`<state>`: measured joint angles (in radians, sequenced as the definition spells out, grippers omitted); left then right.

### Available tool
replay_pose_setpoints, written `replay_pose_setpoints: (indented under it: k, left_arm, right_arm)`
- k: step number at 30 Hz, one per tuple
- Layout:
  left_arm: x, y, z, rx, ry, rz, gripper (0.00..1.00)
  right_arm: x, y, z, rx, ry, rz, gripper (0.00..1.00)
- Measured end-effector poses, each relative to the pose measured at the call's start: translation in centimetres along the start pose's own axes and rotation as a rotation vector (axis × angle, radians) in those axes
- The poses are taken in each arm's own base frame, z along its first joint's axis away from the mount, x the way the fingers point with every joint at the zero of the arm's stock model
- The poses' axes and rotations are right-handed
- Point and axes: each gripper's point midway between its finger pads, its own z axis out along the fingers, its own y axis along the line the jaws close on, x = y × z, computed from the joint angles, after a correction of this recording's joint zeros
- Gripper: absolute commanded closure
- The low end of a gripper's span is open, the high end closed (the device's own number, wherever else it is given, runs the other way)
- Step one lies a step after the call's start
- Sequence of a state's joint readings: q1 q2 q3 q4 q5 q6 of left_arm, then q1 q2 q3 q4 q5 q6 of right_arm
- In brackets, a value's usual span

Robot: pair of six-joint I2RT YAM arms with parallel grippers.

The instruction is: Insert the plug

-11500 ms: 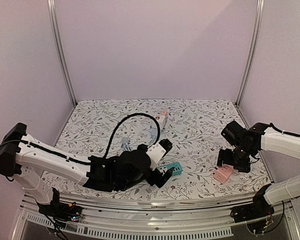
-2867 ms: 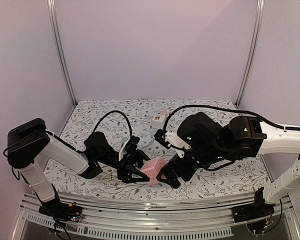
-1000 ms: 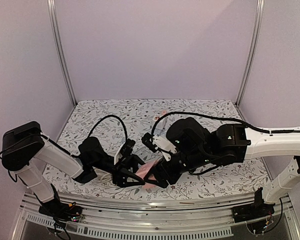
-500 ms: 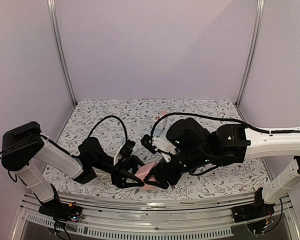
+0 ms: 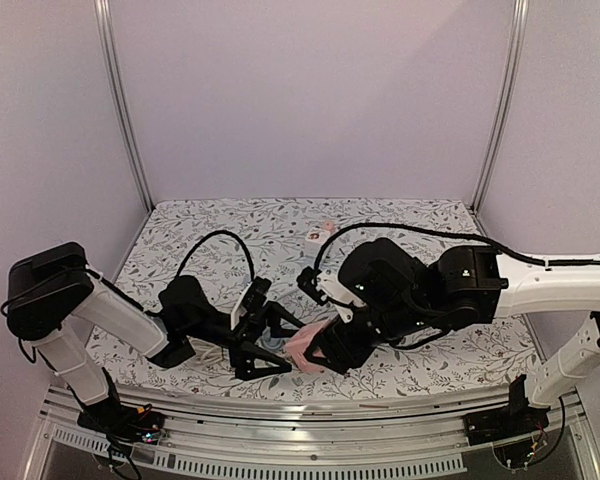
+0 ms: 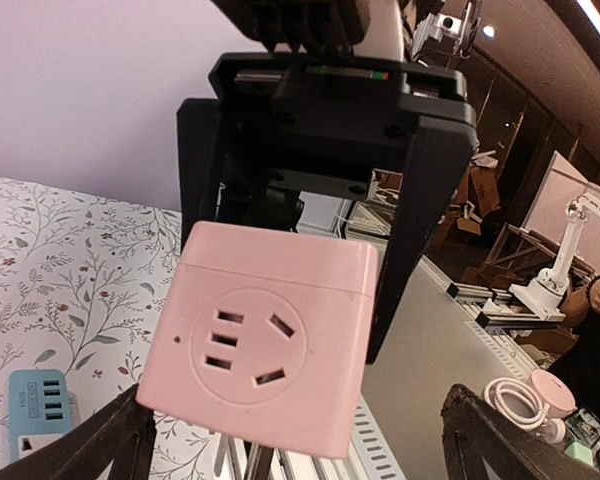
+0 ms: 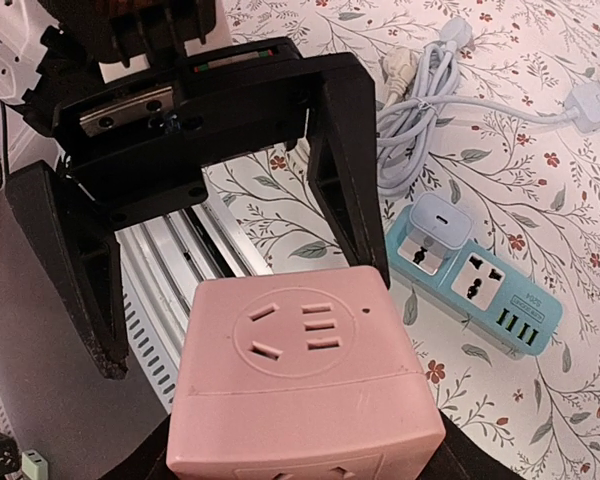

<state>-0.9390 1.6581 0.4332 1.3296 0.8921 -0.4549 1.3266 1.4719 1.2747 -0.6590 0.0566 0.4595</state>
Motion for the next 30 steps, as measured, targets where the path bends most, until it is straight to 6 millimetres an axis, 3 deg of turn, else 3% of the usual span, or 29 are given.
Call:
replay_pose_setpoints:
  k: [10, 14, 19, 28, 30]
  left_arm:
    - [-1.0, 1.8, 0.4, -0.081, -0.025, 0.094, 0.01]
    - [-1.3, 3.3, 0.2, -0.178, -0.015, 0.118, 0.11]
    - [-1.8, 5.6, -0.6, -0.344, 0.005, 0.131, 0.16]
    - [-0.6, 9.7, -2.4, -0.590, 0.090, 0.103, 0.24]
    - [-0.7, 10.6, -2.6, -0.635, 0.107, 0.098, 0.31]
  right_arm:
    - [0.8, -4.1, -2.6, 0.123, 0.011, 0.034, 1.00]
    - [1.3, -6.1, -3.4, 0.188, 0.032, 0.050, 1.00]
    - [2.1, -7.7, -4.1, 0.251, 0.075, 0.046, 1.00]
    - [0.7, -9.6, -4.5, 0.308, 0.120, 0.069, 1.00]
    - [0.7, -10.2, -4.2, 0.325, 0.143, 0.077, 1.00]
